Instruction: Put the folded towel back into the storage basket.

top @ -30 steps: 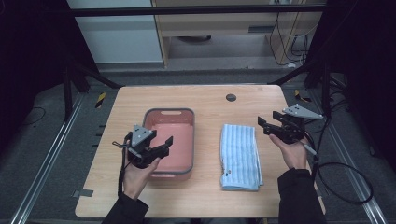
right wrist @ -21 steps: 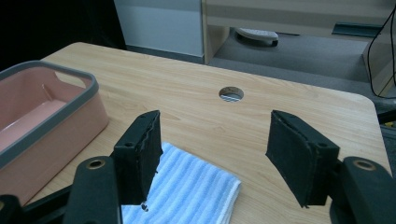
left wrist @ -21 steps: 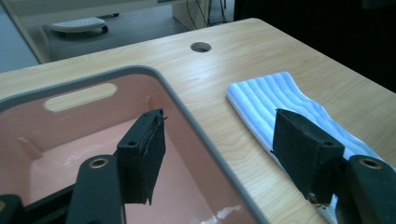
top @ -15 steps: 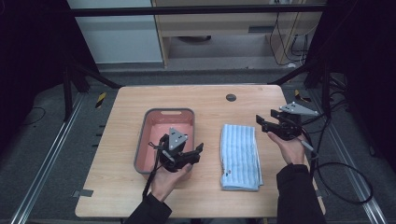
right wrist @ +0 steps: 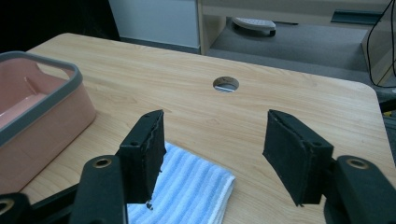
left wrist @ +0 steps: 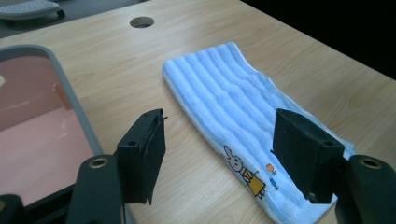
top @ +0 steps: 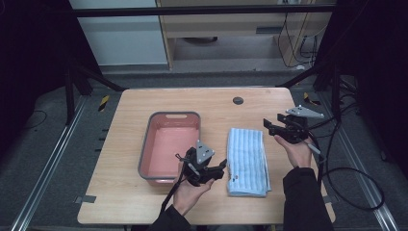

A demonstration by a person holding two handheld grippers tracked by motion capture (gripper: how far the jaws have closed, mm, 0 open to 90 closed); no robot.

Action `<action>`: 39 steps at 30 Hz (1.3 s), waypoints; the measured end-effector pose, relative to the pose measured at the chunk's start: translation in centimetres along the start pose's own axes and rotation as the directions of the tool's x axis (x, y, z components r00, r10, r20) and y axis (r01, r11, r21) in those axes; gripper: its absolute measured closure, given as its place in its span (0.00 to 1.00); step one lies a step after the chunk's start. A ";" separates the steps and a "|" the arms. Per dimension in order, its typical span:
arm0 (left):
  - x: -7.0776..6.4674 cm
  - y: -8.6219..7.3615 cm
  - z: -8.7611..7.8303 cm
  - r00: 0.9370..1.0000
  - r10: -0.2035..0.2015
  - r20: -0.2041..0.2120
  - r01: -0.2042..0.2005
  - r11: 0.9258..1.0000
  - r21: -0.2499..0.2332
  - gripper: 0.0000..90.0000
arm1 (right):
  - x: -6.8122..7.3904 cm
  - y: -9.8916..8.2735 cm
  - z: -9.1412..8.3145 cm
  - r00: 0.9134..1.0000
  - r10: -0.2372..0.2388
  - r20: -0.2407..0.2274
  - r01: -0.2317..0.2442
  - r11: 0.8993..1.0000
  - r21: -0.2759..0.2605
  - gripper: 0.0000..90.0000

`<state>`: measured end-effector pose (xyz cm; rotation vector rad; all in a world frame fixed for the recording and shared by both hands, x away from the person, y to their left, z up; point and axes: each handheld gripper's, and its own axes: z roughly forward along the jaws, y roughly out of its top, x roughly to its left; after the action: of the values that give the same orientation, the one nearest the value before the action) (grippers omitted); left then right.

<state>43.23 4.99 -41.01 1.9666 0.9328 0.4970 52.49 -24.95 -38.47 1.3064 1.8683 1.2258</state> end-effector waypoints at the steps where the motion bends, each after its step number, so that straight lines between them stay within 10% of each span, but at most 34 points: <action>1: -0.2 -0.1 0.1 1.000 0.001 0.005 -0.001 1.000 0.005 0.38 | 0.0 0.0 0.1 1.000 -0.001 0.001 0.001 1.000 0.001 0.43; 39: -3.6 -5.2 6.6 0.997 -0.016 0.075 0.001 0.983 0.186 0.44 | -0.7 -5.4 6.8 1.000 0.026 0.005 -0.027 0.984 0.173 0.49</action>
<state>43.07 0.35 -48.88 2.1323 0.9682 0.3374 56.08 -23.72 -46.33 1.4272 1.9988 1.0935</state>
